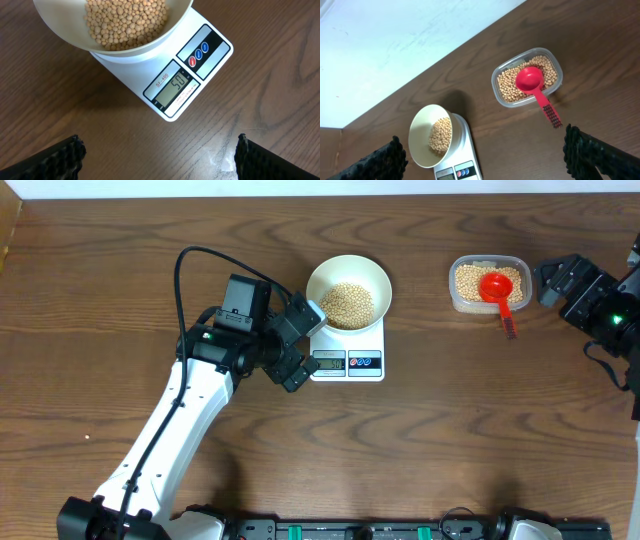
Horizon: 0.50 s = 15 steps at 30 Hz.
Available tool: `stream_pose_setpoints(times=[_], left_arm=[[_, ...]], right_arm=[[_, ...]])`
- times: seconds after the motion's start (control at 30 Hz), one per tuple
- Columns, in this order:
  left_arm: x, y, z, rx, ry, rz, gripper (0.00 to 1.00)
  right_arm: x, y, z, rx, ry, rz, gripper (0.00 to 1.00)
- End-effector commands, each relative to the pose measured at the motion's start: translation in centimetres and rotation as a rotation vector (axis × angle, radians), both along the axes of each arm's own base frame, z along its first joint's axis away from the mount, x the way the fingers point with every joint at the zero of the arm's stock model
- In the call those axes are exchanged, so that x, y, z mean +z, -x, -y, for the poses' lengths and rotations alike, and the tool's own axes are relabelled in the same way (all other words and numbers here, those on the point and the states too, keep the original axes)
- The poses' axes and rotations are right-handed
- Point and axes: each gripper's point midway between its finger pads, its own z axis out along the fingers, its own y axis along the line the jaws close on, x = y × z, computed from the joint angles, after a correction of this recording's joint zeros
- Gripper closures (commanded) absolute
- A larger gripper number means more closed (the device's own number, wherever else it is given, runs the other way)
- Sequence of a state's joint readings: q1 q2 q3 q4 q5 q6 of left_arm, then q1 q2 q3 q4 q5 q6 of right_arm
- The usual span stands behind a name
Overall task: Scoop item into bowl and weigh 50g on scale
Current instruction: 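Open the right gripper and release the scoop handle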
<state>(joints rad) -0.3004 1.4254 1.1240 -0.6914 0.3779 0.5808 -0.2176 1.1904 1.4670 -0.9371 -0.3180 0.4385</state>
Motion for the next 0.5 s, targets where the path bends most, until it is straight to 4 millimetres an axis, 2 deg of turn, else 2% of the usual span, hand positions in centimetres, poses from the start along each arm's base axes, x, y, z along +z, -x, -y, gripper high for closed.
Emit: stream_pose_setpoints(times=[0.0,0.2,0.3,0.47], left_arm=[[0.4,-0.1,-0.1,-0.005,-0.004,0.017,0.02],[0.4,-0.1,-0.1,-0.005,-0.004,0.017,0.02],[0.4,-0.1,-0.1,-0.005,-0.004,0.017,0.02],[0.4,-0.1,-0.1,-0.005,-0.004,0.017,0.02]], right_arm=[[0.6,0.1,-0.2,0.015,0.015,0.016,0.01],[-0.1,0.3,0.3,0.087,0.156,0.008,0.01],[-0.1,0.2,2.2,0.043,0.278,0.002,0.01],[0.4,1.2,3.4,0.031,0.432,0.021,0.01]])
